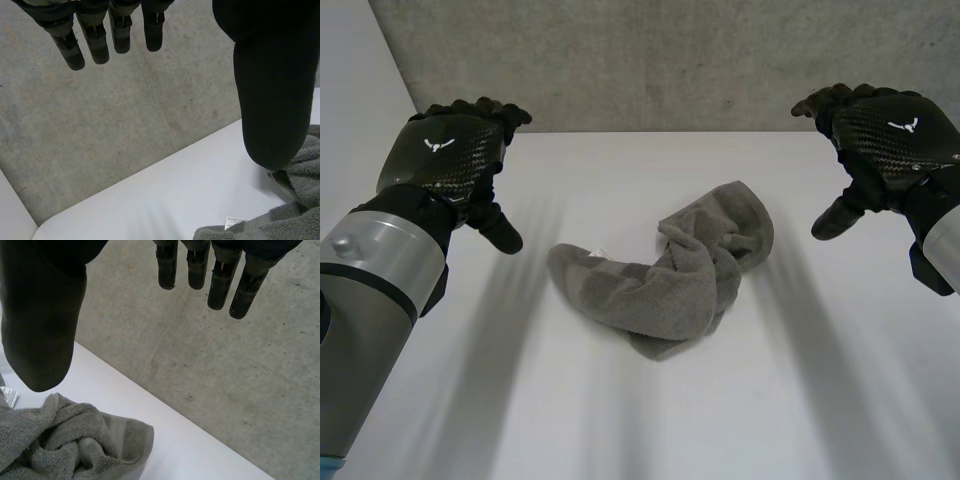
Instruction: Fold the laundry
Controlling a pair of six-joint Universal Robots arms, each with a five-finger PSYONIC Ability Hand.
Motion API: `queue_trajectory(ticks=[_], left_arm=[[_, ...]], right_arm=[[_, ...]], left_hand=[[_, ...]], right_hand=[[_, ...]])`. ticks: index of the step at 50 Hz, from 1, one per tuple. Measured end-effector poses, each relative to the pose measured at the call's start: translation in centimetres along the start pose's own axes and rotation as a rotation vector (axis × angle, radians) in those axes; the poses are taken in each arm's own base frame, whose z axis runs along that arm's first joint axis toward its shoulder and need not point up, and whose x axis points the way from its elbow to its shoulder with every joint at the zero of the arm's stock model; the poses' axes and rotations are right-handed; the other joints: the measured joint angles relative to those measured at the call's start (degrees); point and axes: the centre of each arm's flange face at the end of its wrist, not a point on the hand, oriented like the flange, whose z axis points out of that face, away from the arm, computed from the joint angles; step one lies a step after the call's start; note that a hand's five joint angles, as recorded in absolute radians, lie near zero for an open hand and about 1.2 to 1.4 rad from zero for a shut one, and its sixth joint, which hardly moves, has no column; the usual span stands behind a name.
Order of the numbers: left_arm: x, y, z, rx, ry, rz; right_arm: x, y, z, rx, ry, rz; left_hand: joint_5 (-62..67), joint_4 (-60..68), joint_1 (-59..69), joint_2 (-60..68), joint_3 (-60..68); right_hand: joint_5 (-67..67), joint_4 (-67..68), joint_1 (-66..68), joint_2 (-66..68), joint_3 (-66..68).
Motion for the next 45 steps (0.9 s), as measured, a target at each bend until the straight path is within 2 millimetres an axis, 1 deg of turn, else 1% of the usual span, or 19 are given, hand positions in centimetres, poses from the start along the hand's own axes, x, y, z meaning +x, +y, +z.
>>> queue_trajectory(ticks=[8, 9, 10, 12, 14, 15, 18, 23, 26, 29, 31, 32, 34, 35, 36, 38, 39, 42, 45], left_arm=[[0.0, -0.1, -0.1, 0.001, 0.001, 0.002], [0.0, -0.1, -0.1, 0.001, 0.001, 0.002], [0.0, 0.0, -0.1, -0.001, -0.001, 0.002], [0.0, 0.0, -0.1, -0.002, -0.002, 0.001], [0.0, 0.1, -0.1, -0.004, -0.003, 0.001], [-0.1, 0.1, -0.1, -0.005, -0.003, 0.001], [-0.1, 0.2, -0.1, -0.006, -0.006, 0.001], [-0.1, 0.3, 0.0, -0.012, -0.007, 0.000], [0.1, 0.6, 0.1, -0.019, -0.004, -0.004], [0.5, 0.9, 0.2, -0.029, 0.009, -0.020], [1.3, 1.5, 0.3, -0.048, 0.032, -0.044], [1.6, 1.7, 0.4, -0.055, 0.041, -0.052], [3.0, 2.9, 0.6, -0.092, 0.081, -0.087], [3.9, 3.6, 0.7, -0.116, 0.104, -0.104], [4.4, 4.0, 0.8, -0.128, 0.114, -0.112], [6.2, 5.9, 1.0, -0.186, 0.155, -0.140], [6.6, 6.4, 1.0, -0.201, 0.163, -0.145], [8.5, 8.7, 1.1, -0.267, 0.198, -0.152], [9.8, 10.6, 1.1, -0.311, 0.223, -0.146]], right_arm=[[0.0, -0.1, 0.1, 0.011, 0.001, 0.013], [0.0, -0.1, 0.1, 0.011, 0.000, 0.013], [0.0, -0.1, 0.0, 0.011, -0.001, 0.013], [0.0, -0.1, 0.0, 0.011, -0.002, 0.013], [0.0, 0.0, 0.0, 0.009, -0.002, 0.014], [0.0, 0.0, 0.0, 0.008, -0.002, 0.015], [-0.1, 0.1, 0.0, 0.007, -0.002, 0.015], [0.0, -0.1, 0.1, 0.022, -0.001, 0.008], [0.1, -0.5, 0.6, 0.053, 0.000, -0.003], [0.2, -0.8, 1.9, 0.095, -0.015, -0.016], [0.0, -0.8, 3.4, 0.120, -0.051, -0.024], [0.0, -0.7, 3.8, 0.123, -0.062, -0.026], [-0.5, 0.1, 5.7, 0.117, -0.135, -0.025], [-0.8, 0.8, 6.8, 0.102, -0.183, -0.020], [-1.0, 1.2, 7.3, 0.092, -0.209, -0.017], [-1.8, 3.0, 9.2, 0.036, -0.307, 0.006], [-2.0, 3.6, 9.8, 0.017, -0.331, 0.013], [-3.0, 6.1, 11.7, -0.068, -0.409, 0.032], [-3.8, 8.4, 13.1, -0.133, -0.444, 0.016]], left_hand=[[-0.58, -0.98, -0.97, -0.84, -0.98], [0.41, 0.71, 1.35, 1.50, 1.38], [6.11, 6.99, 7.91, 7.09, 6.94], [12.49, 13.51, 13.44, 13.61, 13.48], [8.59, 9.76, 9.81, 9.85, 9.76], [5.08, 6.16, 5.73, 5.76, 6.20], [0.44, 0.49, 0.52, 0.54, 0.52], [-0.47, -0.98, -0.99, -0.91, -0.97], [-0.57, -1.19, -1.15, -1.04, -1.20], [-0.61, -1.19, -1.15, -1.03, -1.19], [-0.61, -1.04, -1.01, -0.91, -1.07], [-0.61, -1.04, -0.97, -0.91, -1.07], [-0.61, -0.72, -0.73, -0.59, -0.67], [-0.61, -0.60, -0.51, -0.40, -0.54], [-0.61, -0.53, -0.46, -0.34, -0.48], [-0.61, -0.42, -0.35, -0.26, -0.41], [-0.61, -0.38, -0.26, -0.22, -0.35], [-0.62, 0.08, 0.11, 0.19, 0.12], [-0.42, 0.72, 0.78, 0.83, 0.74]], right_hand=[[0.02, 0.00, 0.01, 0.00, 0.00], [0.29, 0.17, 0.60, 0.24, 0.29], [3.40, 3.35, 4.42, 3.94, 3.84], [9.87, 8.67, 10.06, 9.60, 9.68], [4.24, 3.84, 5.37, 4.78, 4.85], [1.10, 1.16, 3.13, 1.81, 2.05], [-0.04, -0.56, 0.22, -0.40, -0.26], [-0.04, -0.56, -0.08, -0.40, -0.26], [-0.04, -0.56, -0.08, -0.40, -0.27], [-0.04, -0.56, -0.08, -0.40, -0.27], [-0.04, -0.56, -0.08, -0.40, -0.26], [-0.04, -0.56, -0.08, -0.40, -0.26], [-0.04, -0.56, -0.08, -0.40, -0.26], [-0.04, -0.56, -0.08, -0.40, -0.26], [-0.04, -0.56, -0.09, -0.40, -0.26], [-0.04, -0.56, -0.11, -0.40, -0.27], [-0.04, -0.56, -0.11, -0.41, -0.27], [-0.04, -0.56, -0.12, -0.41, -0.27], [-0.04, -0.56, -0.12, -0.41, -0.27]])
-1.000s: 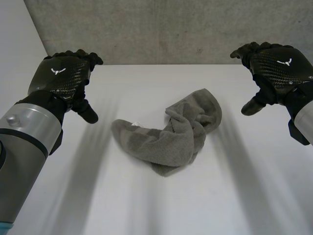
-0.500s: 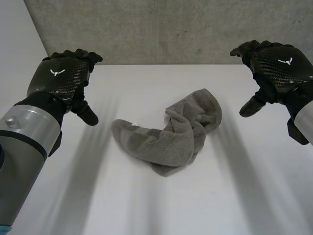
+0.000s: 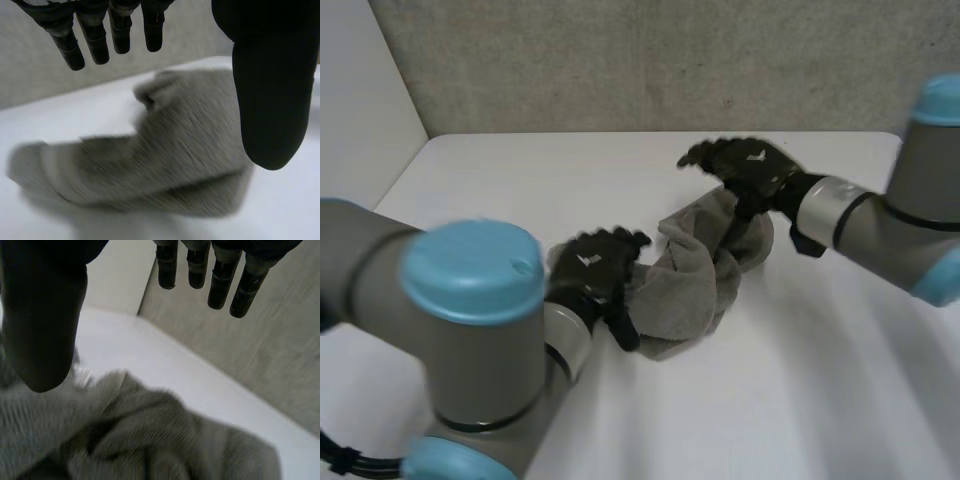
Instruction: Fold the laundry
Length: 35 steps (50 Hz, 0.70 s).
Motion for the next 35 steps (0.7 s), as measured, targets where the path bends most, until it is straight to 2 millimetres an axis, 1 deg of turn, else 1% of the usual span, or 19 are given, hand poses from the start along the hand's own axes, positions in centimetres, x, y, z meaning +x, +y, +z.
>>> queue_trajectory(ticks=[3, 8, 10, 12, 14, 16, 17, 19, 20, 22, 25, 27, 28, 29, 30, 31, 32, 33, 35], left_arm=[[0.6, 1.5, 0.8, -0.029, 0.010, 0.011], [0.8, 3.5, 2.2, -0.052, -0.017, 0.030], [0.6, 4.0, 2.7, -0.054, -0.044, 0.037], [0.4, 4.3, 3.1, -0.053, -0.070, 0.041], [0.2, 4.5, 3.4, -0.048, -0.097, 0.044], [0.0, 4.4, 3.8, -0.034, -0.121, 0.044], [0.0, 4.3, 3.8, -0.030, -0.125, 0.044], [-0.1, 3.7, 4.1, -0.003, -0.135, 0.041], [-0.1, 3.5, 4.2, 0.006, -0.137, 0.041], [-0.2, 2.4, 4.6, 0.050, -0.142, 0.042], [-0.6, 0.4, 5.0, 0.116, -0.152, 0.050], [-1.3, -2.1, 5.2, 0.189, -0.169, 0.062], [-1.5, -2.7, 5.3, 0.207, -0.174, 0.064], [-2.0, -4.3, 5.3, 0.251, -0.188, 0.065], [-2.3, -5.1, 5.2, 0.273, -0.195, 0.066], [-3.0, -6.6, 5.1, 0.313, -0.208, 0.063], [-3.4, -7.5, 5.0, 0.338, -0.216, 0.060], [-4.1, -8.8, 4.8, 0.371, -0.225, 0.056], [-5.6, -11.0, 4.5, 0.427, -0.238, 0.043]], right_arm=[[0.1, 1.8, 1.4, -0.051, 0.004, -0.042], [0.6, 4.2, 3.0, -0.111, 0.043, -0.148], [0.6, 4.8, 3.4, -0.126, 0.054, -0.181], [0.6, 5.4, 3.7, -0.137, 0.058, -0.206], [0.3, 5.9, 4.0, -0.147, 0.057, -0.223], [-0.1, 6.3, 4.3, -0.151, 0.049, -0.236], [-0.2, 6.3, 4.4, -0.151, 0.048, -0.238], [-0.3, 6.2, 4.6, -0.144, 0.045, -0.243], [-0.3, 6.1, 4.6, -0.140, 0.046, -0.244], [-0.2, 5.1, 4.7, -0.115, 0.059, -0.250], [0.5, 3.0, 4.5, -0.066, 0.098, -0.252], [1.4, -0.1, 3.8, 0.011, 0.158, -0.234], [1.6, -0.8, 3.6, 0.031, 0.172, -0.226], [2.0, -2.4, 3.1, 0.074, 0.202, -0.207], [2.3, -3.3, 2.7, 0.100, 0.217, -0.194], [2.5, -4.5, 2.0, 0.133, 0.236, -0.172], [2.6, -4.9, 1.7, 0.146, 0.242, -0.162], [2.7, -6.0, 0.9, 0.173, 0.255, -0.138], [2.6, -6.8, -0.6, 0.189, 0.264, -0.110]], left_hand=[[1.52, 1.39, 1.38, 1.41, 1.43], [7.04, 7.00, 7.19, 7.00, 6.99], [14.96, 15.11, 15.39, 15.61, 15.55], [21.82, 21.92, 22.41, 22.86, 21.90], [31.24, 32.45, 31.69, 32.42, 32.36], [47.62, 47.93, 46.93, 47.88, 47.80], [49.37, 49.81, 49.08, 50.37, 49.66], [53.28, 54.55, 51.97, 54.56, 54.48], [53.80, 55.33, 52.56, 55.35, 55.29], [55.23, 56.97, 53.46, 56.97, 56.91], [55.75, 57.62, 53.44, 57.55, 57.48], [56.23, 57.84, 53.45, 57.74, 57.62], [56.23, 57.86, 53.45, 57.77, 57.67], [56.23, 57.87, 53.44, 57.80, 57.74], [56.23, 57.88, 53.45, 57.81, 57.74], [56.23, 57.89, 53.45, 57.81, 57.75], [56.23, 57.89, 53.45, 57.82, 57.75], [56.23, 57.90, 53.45, 57.82, 57.75], [56.27, 57.90, 53.45, 57.82, 57.76]], right_hand=[[0.00, 0.00, 0.00, 0.00, 0.00], [0.01, -0.01, 0.03, 0.00, 0.01], [0.07, 0.00, 0.41, 0.12, 0.11], [5.04, 4.45, 5.99, 5.69, 4.82], [14.69, 13.81, 15.68, 15.53, 15.24], [33.57, 32.75, 34.97, 35.35, 33.47], [40.01, 39.16, 40.44, 40.88, 39.81], [54.83, 54.36, 55.89, 56.15, 55.55], [57.23, 56.83, 57.96, 58.43, 57.87], [62.01, 62.27, 61.07, 62.70, 62.81], [62.21, 62.80, 61.22, 62.72, 63.27], [62.21, 62.80, 61.34, 62.72, 63.28], [62.21, 62.80, 61.44, 62.72, 63.27], [62.21, 62.80, 61.66, 62.72, 63.27], [62.25, 62.80, 61.79, 62.72, 63.28], [62.50, 62.80, 61.82, 62.72, 63.27], [62.61, 62.80, 61.82, 62.72, 63.28], [62.67, 62.80, 61.82, 62.72, 63.27], [62.71, 62.80, 61.84, 62.72, 63.27]])
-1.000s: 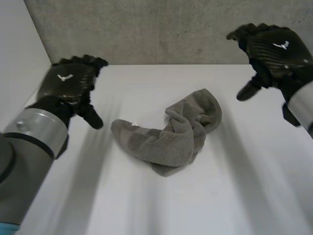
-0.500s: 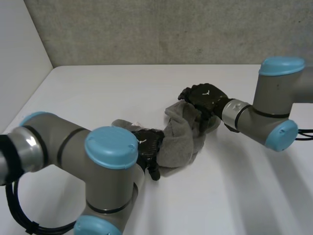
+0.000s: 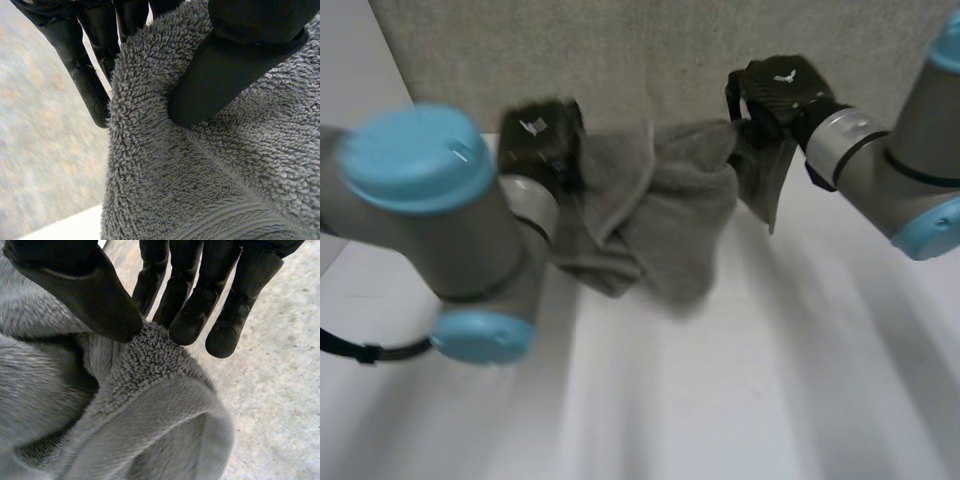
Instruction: Fold the laundry
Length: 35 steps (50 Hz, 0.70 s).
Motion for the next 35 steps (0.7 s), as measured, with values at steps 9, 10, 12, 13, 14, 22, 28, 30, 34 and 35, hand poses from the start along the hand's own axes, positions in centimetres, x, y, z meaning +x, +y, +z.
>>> queue_trajectory(ticks=[9, 10, 12, 13, 14, 22, 28, 30, 34, 35], left_arm=[[-2.8, -0.5, 1.7, -0.043, 0.159, -0.054], [-2.7, 0.3, 1.7, -0.086, 0.212, -0.061], [-2.5, 1.5, 1.6, -0.148, 0.279, -0.070], [-2.3, 2.5, 1.6, -0.192, 0.318, -0.076], [-2.3, 2.9, 1.6, -0.212, 0.335, -0.079], [-2.8, 7.4, 2.6, -0.375, 0.370, -0.097], [-4.1, 6.1, 3.4, -0.332, 0.256, -0.071], [-4.4, 5.1, 3.2, -0.310, 0.225, -0.063], [-4.7, 3.0, 2.0, -0.275, 0.178, -0.053], [-4.7, 2.5, 1.2, -0.272, 0.169, -0.052]], right_arm=[[-3.3, 3.8, -7.1, -0.231, -0.131, -0.197], [-4.0, 4.7, -8.2, -0.271, -0.164, -0.244], [-5.2, 6.1, -9.9, -0.327, -0.220, -0.311], [-5.9, 7.0, -10.9, -0.358, -0.256, -0.348], [-6.2, 7.3, -11.2, -0.368, -0.271, -0.363], [-7.0, 8.0, -11.9, -0.369, -0.273, -0.346], [-5.1, 4.4, -9.7, -0.253, -0.151, -0.163], [-4.5, 3.3, -9.2, -0.219, -0.125, -0.110], [-3.6, 1.9, -8.0, -0.185, -0.095, -0.007], [-3.4, 2.0, -7.5, -0.194, -0.093, 0.021]], left_hand=[[0.58, 0.12, 0.00, 0.08, 0.09], [0.58, 0.13, 0.00, 0.09, 0.10], [0.58, 0.15, 0.00, 0.10, 0.11], [0.58, 0.14, 0.00, 0.11, 0.11], [0.58, 0.14, 0.00, 0.11, 0.11], [-27.08, -28.66, -24.68, -29.08, -28.99], [-52.45, -54.53, -50.19, -54.52, -54.52], [-54.56, -56.84, -52.44, -56.84, -56.73], [-56.05, -58.48, -54.11, -58.50, -58.36], [-56.05, -58.48, -54.10, -58.50, -58.36]], right_hand=[[0.37, 0.00, 0.00, 0.00, 0.00], [0.52, 0.00, 0.00, 0.00, 0.00], [0.61, 0.00, 0.00, 0.00, 0.00], [0.62, -0.05, -0.03, -0.05, -0.04], [-0.41, -0.97, -0.63, -0.83, -0.89], [-62.36, -61.09, -59.05, -61.10, -61.10], [-62.74, -62.50, -61.51, -62.38, -62.94], [-62.74, -62.50, -61.52, -62.38, -62.94], [-62.74, -62.50, -61.53, -62.38, -62.95], [-62.74, -62.50, -61.53, -62.38, -62.94]])
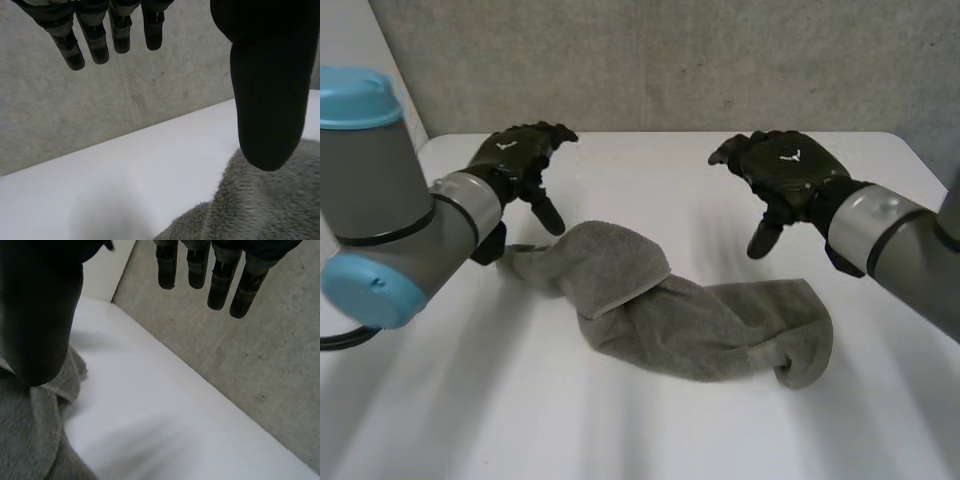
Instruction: Fold the laundry
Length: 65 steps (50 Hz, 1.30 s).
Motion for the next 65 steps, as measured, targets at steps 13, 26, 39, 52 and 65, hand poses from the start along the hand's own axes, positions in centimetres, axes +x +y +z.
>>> queue_trajectory(ticks=[13, 26, 39, 52, 65], left_arm=[[5.1, 5.0, -8.2, -0.103, 0.067, 0.037], [8.4, 10.4, -8.6, -0.162, 0.146, 0.082], [8.0, 10.4, -3.9, -0.110, 0.018, 0.095], [8.0, 8.8, -1.5, 0.004, -0.054, 0.171], [7.5, 9.3, 0.1, 0.076, -0.087, 0.302]], right_arm=[[1.2, 4.4, 4.6, -0.338, -0.032, 0.150], [5.2, 7.1, 3.6, -0.416, 0.110, 0.113], [4.2, 11.0, 2.2, -0.452, 0.087, 0.035], [2.8, 10.8, 0.9, -0.375, 0.093, 0.009], [1.8, 9.9, 1.1, -0.319, 0.039, 0.019]], left_hand=[[18.00, 18.88, 18.84, 19.00, 18.85], [16.10, 17.10, 17.05, 17.06, 17.06], [13.39, 14.43, 14.55, 14.55, 14.60], [14.26, 14.97, 14.96, 15.09, 14.97], [18.96, 19.89, 19.90, 20.00, 19.87]], right_hand=[[1.38, 0.55, 1.84, 1.12, 1.03], [6.82, 5.32, 6.63, 5.66, 6.09], [6.82, 5.32, 6.63, 5.66, 6.09], [6.83, 5.32, 6.63, 5.66, 6.09], [6.72, 5.32, 6.63, 5.66, 6.09]])
